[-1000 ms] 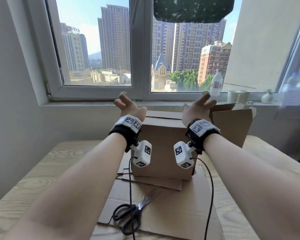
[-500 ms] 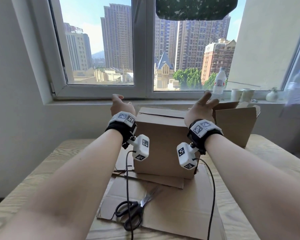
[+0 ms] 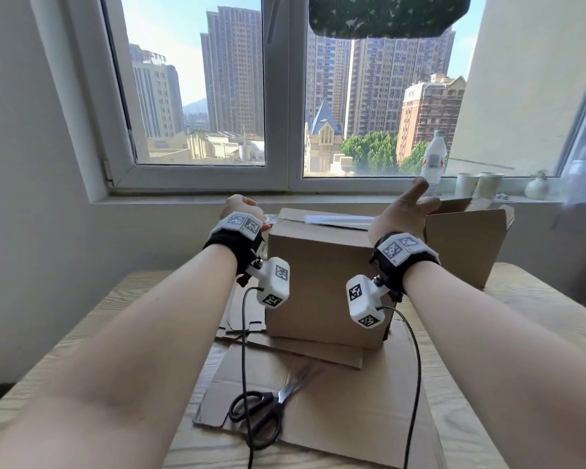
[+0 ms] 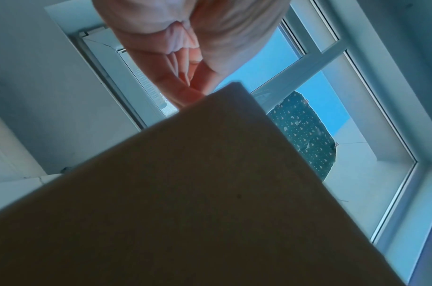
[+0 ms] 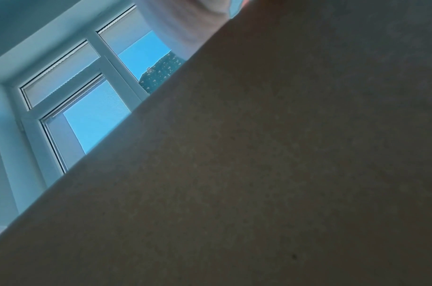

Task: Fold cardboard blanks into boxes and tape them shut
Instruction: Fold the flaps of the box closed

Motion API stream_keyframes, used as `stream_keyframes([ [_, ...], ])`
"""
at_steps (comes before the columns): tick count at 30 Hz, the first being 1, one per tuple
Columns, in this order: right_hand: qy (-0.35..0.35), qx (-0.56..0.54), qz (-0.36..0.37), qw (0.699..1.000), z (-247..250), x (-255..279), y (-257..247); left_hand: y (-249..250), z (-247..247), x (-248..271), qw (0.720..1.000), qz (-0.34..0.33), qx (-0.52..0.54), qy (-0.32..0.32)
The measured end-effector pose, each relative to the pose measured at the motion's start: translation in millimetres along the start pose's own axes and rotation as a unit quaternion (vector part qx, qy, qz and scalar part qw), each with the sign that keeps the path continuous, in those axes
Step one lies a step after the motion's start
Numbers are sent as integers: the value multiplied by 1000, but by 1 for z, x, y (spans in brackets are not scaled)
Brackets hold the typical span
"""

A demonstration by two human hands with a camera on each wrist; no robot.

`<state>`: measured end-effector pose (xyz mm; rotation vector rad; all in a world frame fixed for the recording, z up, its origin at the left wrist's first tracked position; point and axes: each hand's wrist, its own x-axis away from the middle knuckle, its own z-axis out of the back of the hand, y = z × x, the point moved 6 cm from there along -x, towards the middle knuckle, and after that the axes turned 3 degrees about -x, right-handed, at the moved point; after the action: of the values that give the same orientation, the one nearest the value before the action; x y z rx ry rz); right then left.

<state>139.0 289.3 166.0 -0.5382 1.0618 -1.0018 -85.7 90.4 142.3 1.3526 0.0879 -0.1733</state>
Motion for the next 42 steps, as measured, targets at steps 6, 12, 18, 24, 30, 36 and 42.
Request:
stream_keyframes([
  [6, -1, -16, -8, 1000, 6, 3, -1, 0, -4, 0, 999, -35, -11, 10],
  [12, -10, 0, 7, 1000, 1, 4, 0, 3, -3, 0, 997, -66, -24, 21],
  [18, -2, 3, 4, 1000, 0, 2, 0, -5, -8, -3, 995, -56, -79, 10],
  [24, -33, 11, -18, 999, -2, 0, 1, -10, -14, -8, 985, -66, -154, -44],
  [30, -33, 19, -2, 999, -7, 0, 1, -15, -22, -1, 963, -88, -210, -144],
  [36, -20, 4, 1, 1000, -4, -1, 2, -36, -23, -6, 961, -21, -202, -185],
  [42, -45, 33, 5, 998, -9, 0, 2, 15, -38, 6, 942, -125, -256, -176],
])
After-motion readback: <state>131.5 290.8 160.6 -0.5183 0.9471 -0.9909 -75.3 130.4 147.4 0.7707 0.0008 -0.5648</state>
